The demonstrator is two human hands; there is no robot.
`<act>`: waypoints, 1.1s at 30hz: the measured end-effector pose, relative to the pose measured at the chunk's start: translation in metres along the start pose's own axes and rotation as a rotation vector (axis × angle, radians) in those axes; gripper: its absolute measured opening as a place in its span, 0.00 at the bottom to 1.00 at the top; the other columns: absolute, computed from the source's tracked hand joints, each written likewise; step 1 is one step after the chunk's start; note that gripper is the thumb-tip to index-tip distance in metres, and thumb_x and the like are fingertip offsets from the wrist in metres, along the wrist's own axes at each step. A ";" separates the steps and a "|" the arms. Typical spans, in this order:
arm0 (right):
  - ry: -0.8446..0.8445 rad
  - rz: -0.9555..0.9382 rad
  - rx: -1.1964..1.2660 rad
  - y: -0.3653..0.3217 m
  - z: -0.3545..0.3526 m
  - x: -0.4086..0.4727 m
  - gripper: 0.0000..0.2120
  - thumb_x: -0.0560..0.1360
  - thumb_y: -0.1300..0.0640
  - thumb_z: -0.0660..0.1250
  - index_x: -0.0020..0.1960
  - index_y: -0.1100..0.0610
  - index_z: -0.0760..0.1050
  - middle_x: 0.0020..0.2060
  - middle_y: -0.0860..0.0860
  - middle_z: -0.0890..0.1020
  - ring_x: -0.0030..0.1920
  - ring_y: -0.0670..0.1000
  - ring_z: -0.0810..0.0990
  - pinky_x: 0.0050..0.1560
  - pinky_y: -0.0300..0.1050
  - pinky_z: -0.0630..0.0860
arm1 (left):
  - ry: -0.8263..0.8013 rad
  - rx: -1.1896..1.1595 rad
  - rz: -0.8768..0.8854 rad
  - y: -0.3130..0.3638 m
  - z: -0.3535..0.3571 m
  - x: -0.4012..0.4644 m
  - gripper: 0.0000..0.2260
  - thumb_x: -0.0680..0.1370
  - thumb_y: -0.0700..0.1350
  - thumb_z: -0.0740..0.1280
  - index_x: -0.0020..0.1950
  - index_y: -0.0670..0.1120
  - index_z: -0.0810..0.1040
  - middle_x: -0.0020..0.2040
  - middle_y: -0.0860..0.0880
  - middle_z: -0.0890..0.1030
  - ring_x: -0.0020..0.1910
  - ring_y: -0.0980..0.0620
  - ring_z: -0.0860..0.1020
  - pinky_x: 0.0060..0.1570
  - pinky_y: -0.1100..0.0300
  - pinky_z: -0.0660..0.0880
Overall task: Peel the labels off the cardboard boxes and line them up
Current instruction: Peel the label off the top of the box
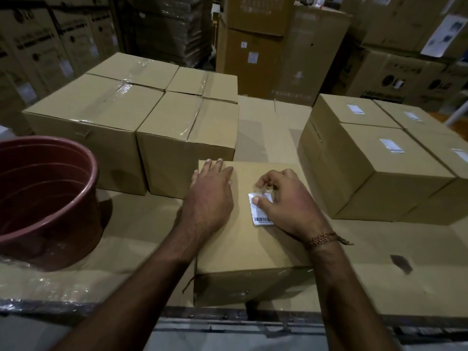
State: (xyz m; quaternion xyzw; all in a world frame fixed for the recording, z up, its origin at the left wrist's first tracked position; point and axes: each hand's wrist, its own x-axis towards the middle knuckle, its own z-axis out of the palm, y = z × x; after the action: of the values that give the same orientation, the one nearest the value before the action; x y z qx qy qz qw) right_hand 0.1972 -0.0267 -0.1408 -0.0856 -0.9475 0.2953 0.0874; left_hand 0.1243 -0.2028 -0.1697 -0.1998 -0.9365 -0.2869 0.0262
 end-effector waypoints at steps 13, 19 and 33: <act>-0.004 0.055 0.411 0.006 -0.011 -0.012 0.31 0.76 0.66 0.76 0.71 0.39 0.76 0.50 0.47 0.82 0.54 0.50 0.86 0.54 0.55 0.87 | -0.009 0.001 -0.011 0.002 -0.002 0.000 0.21 0.88 0.45 0.55 0.81 0.50 0.67 0.85 0.49 0.59 0.85 0.48 0.51 0.83 0.45 0.49; -0.074 0.111 0.523 -0.001 -0.027 -0.020 0.46 0.71 0.68 0.81 0.80 0.40 0.67 0.69 0.44 0.75 0.58 0.51 0.87 0.50 0.55 0.88 | 0.001 -0.008 -0.009 0.000 -0.001 -0.001 0.21 0.88 0.46 0.55 0.81 0.50 0.67 0.85 0.49 0.59 0.85 0.48 0.52 0.83 0.47 0.48; -0.017 0.149 0.375 0.021 -0.011 -0.035 0.19 0.70 0.59 0.84 0.59 0.49 0.86 0.40 0.49 0.87 0.40 0.48 0.84 0.51 0.49 0.84 | 0.002 -0.004 -0.010 0.002 -0.002 -0.001 0.21 0.88 0.45 0.54 0.81 0.50 0.67 0.85 0.49 0.59 0.85 0.48 0.52 0.82 0.48 0.48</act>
State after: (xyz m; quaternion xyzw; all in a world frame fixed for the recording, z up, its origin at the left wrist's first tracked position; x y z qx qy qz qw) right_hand 0.2357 -0.0109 -0.1484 -0.1354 -0.8677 0.4728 0.0717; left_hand 0.1255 -0.2031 -0.1670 -0.1948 -0.9370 -0.2889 0.0253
